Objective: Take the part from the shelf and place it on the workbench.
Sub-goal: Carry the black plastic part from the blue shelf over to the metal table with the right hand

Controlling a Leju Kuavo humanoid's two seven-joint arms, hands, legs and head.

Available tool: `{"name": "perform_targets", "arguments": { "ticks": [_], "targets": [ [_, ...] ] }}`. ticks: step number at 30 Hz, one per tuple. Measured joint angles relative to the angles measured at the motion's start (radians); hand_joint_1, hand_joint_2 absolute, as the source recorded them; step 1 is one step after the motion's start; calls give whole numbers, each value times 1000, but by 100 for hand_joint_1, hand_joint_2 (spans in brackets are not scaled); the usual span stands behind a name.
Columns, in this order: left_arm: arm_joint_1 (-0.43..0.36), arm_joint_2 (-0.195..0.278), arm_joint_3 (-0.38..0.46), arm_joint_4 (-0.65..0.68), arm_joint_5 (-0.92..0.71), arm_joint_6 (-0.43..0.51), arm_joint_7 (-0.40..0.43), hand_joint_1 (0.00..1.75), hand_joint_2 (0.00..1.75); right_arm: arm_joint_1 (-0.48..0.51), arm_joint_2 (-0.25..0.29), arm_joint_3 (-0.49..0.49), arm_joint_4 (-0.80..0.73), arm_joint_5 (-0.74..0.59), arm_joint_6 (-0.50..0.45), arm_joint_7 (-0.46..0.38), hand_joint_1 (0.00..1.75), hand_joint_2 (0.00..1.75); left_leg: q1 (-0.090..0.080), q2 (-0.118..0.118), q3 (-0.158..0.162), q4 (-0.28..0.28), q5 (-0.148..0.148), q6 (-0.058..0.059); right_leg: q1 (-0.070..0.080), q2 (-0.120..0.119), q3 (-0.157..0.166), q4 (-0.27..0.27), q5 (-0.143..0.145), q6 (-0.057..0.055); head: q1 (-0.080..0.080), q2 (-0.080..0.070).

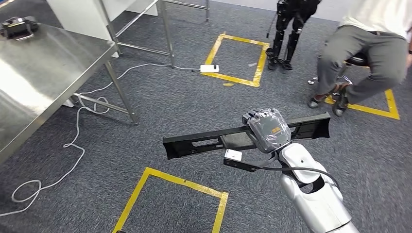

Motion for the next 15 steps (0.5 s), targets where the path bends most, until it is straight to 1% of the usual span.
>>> {"name": "perform_targets", "arguments": {
  "ticks": [1, 2, 3, 4, 5, 6, 7, 8, 9, 10, 11, 12, 13, 14, 15],
  "targets": [
    [0, 0, -1, 0, 0, -1, 0, 0, 175, -2, 0, 1, 0, 1, 1, 0, 152, 175, 0, -13, -1, 3, -1, -4, -7, 21, 35, -75, 30, 9, 1, 0],
    [-1, 0, -2, 0, 0, -2, 1, 0, 175, -4, 0, 2, 1, 2, 1, 0, 152, 175, -1, -26, -4, 7, -1, -10, -13, 39, 62, -134, 52, 13, 0, 0],
    [-2, 0, -2, 0, 0, -2, 2, 0, 175, -5, 1, 3, 2, 2, 2, 0, 152, 175, -3, -37, -9, 10, -1, -16, -16, 52, 78, -169, 64, 11, 0, 0],
    [-1, 1, -2, 0, 1, -2, 2, 0, 175, -5, 2, 5, 3, 3, 3, 0, 152, 175, -3, -47, -15, 11, 1, -23, -15, 57, 83, -180, 66, 6, -1, 0],
    [1, 1, -2, 0, 1, -2, 3, 0, 175, -5, 3, 6, 4, 4, 3, 0, 152, 175, -1, -57, -19, 11, 4, -29, -13, 47, 84, -180, 68, -2, -2, 0],
    [4, 2, -3, 1, 1, -2, 3, 0, 175, -6, 5, 7, 4, 5, 4, 0, 152, 175, 1, -56, -23, 13, 4, -34, -12, 37, 84, -180, 70, -8, -2, 0],
    [6, 3, -3, 1, 1, -1, 3, 0, 175, -7, 7, 8, 4, 5, 4, 0, 152, 175, 1, -38, -30, 23, -3, -38, -12, 27, 84, -180, 72, -14, -4, 0],
    [7, 3, -3, 1, 2, -2, 4, 0, 175, -9, 9, 8, 4, 5, 3, 0, 152, 175, 1, -9, -43, 52, -20, -42, -12, 17, 85, -181, 72, -22, -7, 0],
    [5, 3, -4, 1, 2, -2, 4, 0, 175, -9, 11, 8, 4, 5, 3, 0, 152, 175, 0, 26, -66, 100, -47, -45, -9, 6, 86, -182, 72, -29, -9, 0],
    [3, 3, -4, 0, 2, -2, 4, 0, 175, -9, 12, 8, 5, 5, 3, 0, 152, 175, 0, 54, -97, 165, -78, -47, -4, -6, 86, -182, 70, -35, -11, 0],
    [2, 3, -4, 0, 1, -2, 4, 0, 175, -8, 12, 8, 6, 5, 4, 0, 152, 175, 1, 67, -130, 233, -107, -49, 1, -18, 86, -182, 69, -39, -12, 0],
    [2, 3, -5, 0, 1, -2, 4, 0, 175, -7, 12, 9, 7, 5, 4, 0, 152, 175, 2, 72, -154, 282, -123, -48, 6, -31, 86, -182, 67, -41, -12, 0],
    [3, 3, -5, 0, 1, -2, 4, 0, 175, -6, 12, 9, 8, 5, 3, 0, 152, 175, 2, 74, -163, 299, -121, -46, 10, -43, 86, -182, 66, -43, -12, 0],
    [4, 3, -6, 0, 1, -2, 4, 0, 175, -5, 11, 9, 8, 5, 3, 0, 152, 175, 0, 76, -150, 275, -102, -41, 13, -55, 88, -182, 65, -45, -12, 0],
    [5, 4, -6, 0, 2, -2, 4, 0, 175, -5, 11, 9, 9, 6, 3, 0, 152, 175, -3, 84, -117, 216, -70, -33, 17, -66, 90, -182, 63, -47, -12, 0]
  ]
}}
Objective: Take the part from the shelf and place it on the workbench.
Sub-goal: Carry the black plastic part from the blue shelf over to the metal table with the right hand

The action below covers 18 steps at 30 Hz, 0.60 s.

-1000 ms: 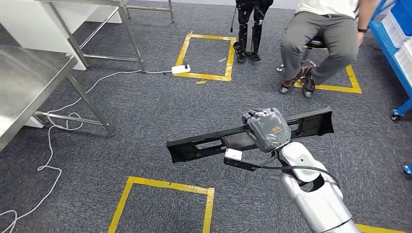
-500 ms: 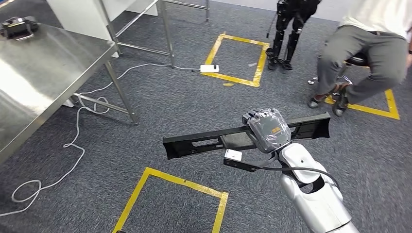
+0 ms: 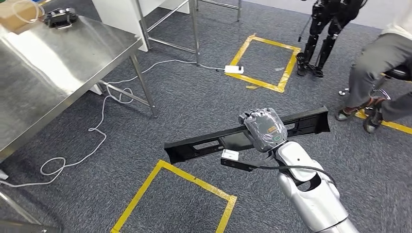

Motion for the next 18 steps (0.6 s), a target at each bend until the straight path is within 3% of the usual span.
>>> {"name": "perform_targets", "arguments": {
  "ticks": [2, 4, 6, 8, 10, 12, 13, 14, 16, 17, 18],
  "targets": [
    [-2, 3, 0, 0, 0, 0, 0, 0, 175, -1, -1, 0, 0, -1, -1, -2, 152, 175, -16, 46, 74, -133, 44, 21, 6, -20, 4, -1, -4, -2, 1, 0],
    [-4, 6, 0, 0, 1, -1, 0, 0, 175, -3, -2, 0, 0, -4, -2, -5, 152, 175, -32, 74, 101, -187, 48, 36, 8, -39, 5, -2, -6, 0, 0, 0],
    [-4, 7, 0, 0, 5, -1, 0, 0, 175, -5, -3, 0, 0, -8, -2, -6, 152, 175, -34, 53, 102, -196, 53, 43, 10, -56, 7, -4, -9, 4, -2, 0],
    [-1, 6, 0, 0, 9, -2, 1, 0, 175, -10, -3, 1, 1, -14, -2, -7, 152, 175, -25, 31, 113, -214, 63, 47, 10, -25, -3, 24, -25, 9, -1, 0],
    [-1, 5, 0, 0, 12, -5, 1, 0, 175, -14, -6, 2, 3, -17, -2, -8, 152, 175, -15, 7, 120, -225, 70, 49, 3, 30, -50, 123, -67, 9, 2, 0],
    [-1, 4, 0, 0, 15, -6, 2, 0, 175, -12, -10, 5, 7, -18, -2, -9, 152, 175, -11, -20, 120, -225, 72, 49, -4, 49, -115, 250, -111, 13, 4, 0],
    [0, 3, 0, 0, 15, -6, 2, 0, 175, -10, -12, 7, 9, -18, -2, -9, 152, 175, -8, -36, 120, -224, 72, 47, -8, 51, -132, 280, -115, 21, 4, 0],
    [2, 2, 0, 0, 15, -6, 3, 0, 175, -9, -13, 9, 11, -18, -2, -9, 152, 175, -5, -51, 121, -223, 72, 44, -14, 53, -130, 268, -101, 33, 4, 0],
    [3, 1, 0, 0, 15, -6, 3, 0, 175, -9, -14, 10, 12, -18, -2, -9, 152, 175, 3, -80, 121, -219, 71, 33, -30, 71, -77, 142, -40, 62, 5, 0],
    [3, 1, 0, 0, 15, -6, 3, 0, 175, -10, -14, 11, 13, -18, -2, -9, 152, 175, 4, -94, 117, -213, 68, 24, -37, 88, -48, 77, -15, 71, 7, 0],
    [2, 1, 0, 0, 15, -6, 3, 0, 175, -10, -14, 12, 13, -18, -2, -9, 152, 175, 5, -106, 112, -207, 67, 15, -42, 100, -28, 32, 1, 71, 7, 0]
  ]
}}
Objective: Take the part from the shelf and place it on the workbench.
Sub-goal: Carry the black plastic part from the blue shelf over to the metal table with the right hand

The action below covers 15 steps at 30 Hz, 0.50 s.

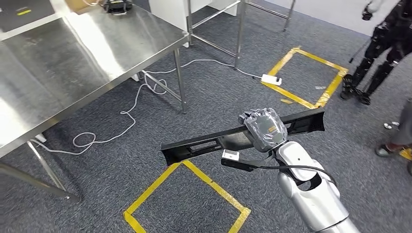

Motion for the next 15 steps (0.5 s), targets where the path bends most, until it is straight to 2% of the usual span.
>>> {"name": "perform_targets", "arguments": {
  "ticks": [1, 3, 4, 6, 7, 8, 9, 10, 11, 12, 13, 15],
  "targets": [
    [1, 0, 0, 0, 0, 0, 0, 0, 175, 0, 0, 1, 1, 0, 0, 0, 152, 175, 0, -11, -6, 4, 0, -8, -1, 7, 10, -21, 6, -6, 1, 0],
    [7, 1, 0, 0, 1, 0, 0, 0, 175, 1, 1, 4, 2, 0, 0, 0, 152, 175, 4, -27, -14, 6, 2, -17, 2, -8, 11, -21, 7, -26, -1, 0],
    [11, 1, 0, 0, 1, 0, 1, 0, 175, 0, 2, 5, 2, -1, 0, 0, 152, 175, 5, -17, -18, 11, -1, -21, 3, -16, 12, -21, 8, -32, -1, 0],
    [15, 0, 0, 0, 2, -1, 1, 0, 175, -4, 5, 6, 2, -1, 0, -1, 152, 175, 5, 37, -45, 69, -36, -27, 5, -32, 14, -23, 9, -45, -4, 0],
    [15, 0, 0, 0, 3, -1, 1, 0, 175, -4, 5, 7, 3, -1, 0, -2, 152, 175, 4, 69, -74, 130, -67, -29, 9, -42, 14, -23, 8, -50, -6, 0],
    [15, 0, 0, 0, 3, -1, 2, 0, 175, -4, 5, 8, 4, -2, 0, -3, 152, 175, 4, 87, -109, 200, -99, -30, 13, -52, 15, -23, 6, -54, -7, 0],
    [14, 0, 0, 0, 4, -1, 2, 0, 175, -4, 5, 9, 6, -2, 0, -5, 152, 175, 5, 94, -140, 263, -123, -29, 18, -63, 15, -23, 5, -56, -7, 0],
    [15, 0, 0, 0, 5, -2, 2, 0, 175, -4, 5, 11, 7, -3, 0, -7, 152, 175, 5, 96, -159, 299, -131, -27, 21, -74, 15, -23, 3, -59, -7, 0],
    [15, 0, 0, 0, 6, -2, 2, 0, 175, -4, 5, 12, 9, -4, 0, -8, 152, 175, 3, 97, -156, 295, -119, -23, 24, -85, 17, -23, 1, -61, -7, 0],
    [15, 0, 0, 0, 6, -2, 3, 0, 175, -4, 5, 13, 9, -5, 0, -9, 152, 175, 1, 100, -137, 259, -95, -17, 27, -95, 19, -23, 0, -63, -7, 0],
    [16, 0, 0, 0, 6, -2, 3, 0, 175, -5, 5, 13, 10, -6, -1, -10, 152, 175, -3, 112, -100, 192, -62, -7, 30, -106, 22, -23, -3, -66, -7, 0],
    [14, 1, 0, 0, 6, -2, 4, 0, 175, -10, 5, 12, 10, -9, -1, -13, 152, 175, -19, 152, -36, 72, -24, 13, 37, -125, 26, -23, -7, -67, -6, 0]
  ]
}}
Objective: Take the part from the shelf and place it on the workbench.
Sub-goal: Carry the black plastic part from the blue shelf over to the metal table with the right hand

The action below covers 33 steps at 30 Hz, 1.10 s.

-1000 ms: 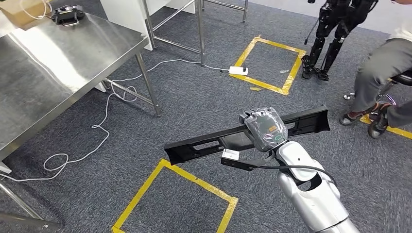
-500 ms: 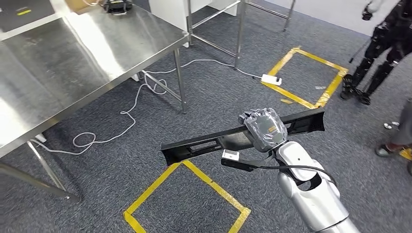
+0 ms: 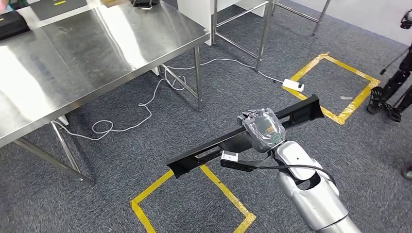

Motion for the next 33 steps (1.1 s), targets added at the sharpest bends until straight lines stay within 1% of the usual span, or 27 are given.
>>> {"name": "perform_targets", "arguments": {
  "ticks": [1, 2, 4, 5, 6, 8, 10, 11, 12, 13, 14, 15, 16, 17, 19, 20, 21, 23, 24, 25, 26, 27, 28, 30, 31, 32, 33],
  "targets": [
    [-2, 0, 0, 0, 0, 0, 0, 0, 175, -2, 0, 0, 0, -1, 0, -1, 152, 175, -7, 14, 17, -34, 6, 7, 3, -10, 1, 0, -2, 1, 0, 0],
    [-3, 1, 0, 0, 0, 0, 1, 0, 175, -4, 0, 0, 0, -2, 0, -1, 152, 175, -12, 15, 18, -44, 3, 10, 5, -21, 1, -2, -3, 3, 0, 0],
    [-1, 1, 0, 0, 0, 0, 3, 0, 175, -9, 1, 0, 0, -4, 0, -2, 152, 175, -11, -8, 24, -58, 9, 16, 8, -35, 4, -3, -7, 10, 1, 0],
    [0, -1, 0, 0, 0, 0, 4, 0, 175, -12, 2, 0, 0, -6, 1, -2, 152, 175, -7, -19, 32, -69, 15, 19, 9, -22, 2, 8, -15, 12, 1, 0],
    [-1, -2, 0, 0, 0, 0, 6, 0, 175, -17, 3, 0, 1, -7, 1, -3, 152, 175, -3, -31, 41, -79, 21, 23, 10, 2, -9, 37, -29, 12, 2, 0],
    [-5, -5, 0, 0, 0, 1, 7, 0, 175, -21, 0, 1, 3, -9, 2, -3, 152, 175, 2, -54, 49, -88, 27, 27, 4, 59, -66, 154, -77, 9, 5, 0],
    [-7, -7, 0, 0, 0, 1, 8, 0, 175, -20, -5, 2, 6, -9, 4, -3, 152, 175, 4, -84, 48, -88, 27, 27, -3, 76, -131, 267, -110, 16, 7, 0],
    [-7, -8, 0, 0, 0, 1, 9, 0, 175, -19, -6, 3, 8, -9, 4, -3, 152, 175, 6, -99, 48, -87, 27, 26, -7, 78, -142, 277, -105, 25, 7, 0],
    [-6, -9, 0, 0, 0, 1, 10, 0, 175, -18, -7, 3, 9, -9, 4, -3, 152, 175, 8, -115, 49, -86, 26, 24, -11, 80, -132, 246, -83, 38, 7, 0],
    [-5, -10, 0, 0, 0, 1, 10, 0, 175, -18, -8, 4, 9, -9, 4, -3, 152, 175, 11, -129, 49, -85, 25, 20, -17, 87, -104, 183, -52, 52, 7, 0],
    [-5, -11, 0, 0, 0, 1, 11, 0, 175, -18, -9, 4, 9, -10, 4, -3, 152, 175, 12, -143, 48, -81, 23, 13, -25, 104, -72, 108, -20, 64, 8, 0],
    [-6, -11, 0, 0, 0, 1, 12, 0, 175, -19, -9, 5, 10, -10, 4, -2, 152, 175, 13, -155, 44, -75, 20, 6, -30, 118, -44, 48, 3, 67, 8, 0],
    [-6, -11, 0, 0, 0, 2, 12, 0, 175, -19, -10, 6, 10, -10, 4, -2, 152, 175, 12, -166, 40, -69, 18, -1, -33, 129, -27, 12, 16, 63, 7, 0],
    [-5, -11, 0, 0, 1, 2, 13, 0, 175, -18, -9, 7, 10, -10, 3, -2, 152, 175, 12, -175, 34, -66, 17, -7, -32, 133, -20, -2, 20, 54, 7, 0],
    [-1, -11, -1, 0, 2, 5, 14, 0, 175, -19, -9, 8, 11, -9, 2, -2, 152, 175, 17, -183, 27, -64, 17, -16, -28, 115, -17, -2, 22, 35, 4, 0],
    [1, -11, -1, 0, 2, 6, 15, 0, 175, -20, -8, 9, 11, -9, 2, -2, 152, 175, 17, -165, 22, -54, 11, -21, -29, 107, -15, -3, 22, 27, 3, 0],
    [2, -11, -1, 0, 2, 8, 16, 0, 175, -21, -8, 9, 11, -8, 1, -1, 152, 175, 17, -138, 9, -27, -4, -26, -30, 98, -13, -5, 22, 21, 0, 0],
    [-1, -11, -1, 0, 2, 8, 16, 0, 175, -21, -9, 9, 11, -8, 0, 0, 152, 175, 17, -76, -45, 84, -60, -34, -27, 79, -10, -6, 19, 10, -6, 0],
    [-2, -11, -1, 0, 2, 8, 16, 0, 175, -21, -9, 10, 11, -8, 0, 0, 152, 175, 20, -62, -82, 153, -88, -37, -24, 67, -9, -6, 17, 6, -7, 0],
    [-3, -11, -1, 0, 2, 8, 16, 0, 175, -20, -10, 10, 12, -7, 0, 0, 152, 175, 21, -57, -111, 205, -103, -38, -22, 56, -9, -6, 15, 4, -7, 0],
    [-4, -11, -1, 0, 2, 8, 16, 0, 175, -19, -10, 11, 12, -7, 0, 0, 152, 175, 21, -55, -123, 222, -100, -38, -20, 44, -8, -6, 14, 2, -7, 0],
    [-4, -11, -1, 0, 2, 8, 17, 0, 175, -19, -10, 11, 12, -7, 0, 0, 152, 175, 21, -53, -115, 202, -79, -35, -18, 33, -6, -6, 11, 0, -7, 0],
    [-4, -11, -1, 0, 2, 8, 17, 0, 175, -19, -10, 11, 12, -7, 0, 0, 152, 175, 19, -44, -86, 143, -46, -29, -17, 23, -2, -6, 9, -1, -7, 0],
    [-6, -10, -1, 0, 2, 9, 18, 0, 175, -20, -9, 11, 12, -7, 0, 0, 152, 175, 7, 4, -15, 8, 6, -10, -10, 4, 4, -6, 3, 1, -6, 0],
    [-8, -10, -1, 0, 1, 9, 18, 0, 175, -21, -10, 10, 12, -7, 0, 0, 152, 175, 0, 23, 7, -34, 16, -2, -8, -5, 6, -7, -1, 5, -6, 0],
    [-10, -10, -1, 0, 1, 9, 18, 0, 175, -22, -10, 10, 13, -7, 0, 0, 152, 175, -6, 33, 14, -51, 15, 4, -6, -14, 8, -8, -3, 9, -6, 0],
    [-12, -9, -1, 0, 2, 9, 18, 0, 175, -22, -10, 10, 13, -8, -2, 0, 152, 175, -9, 26, 14, -52, 13, 6, -4, -23, 9, -10, -5, 13, -6, 0]
  ]
}}
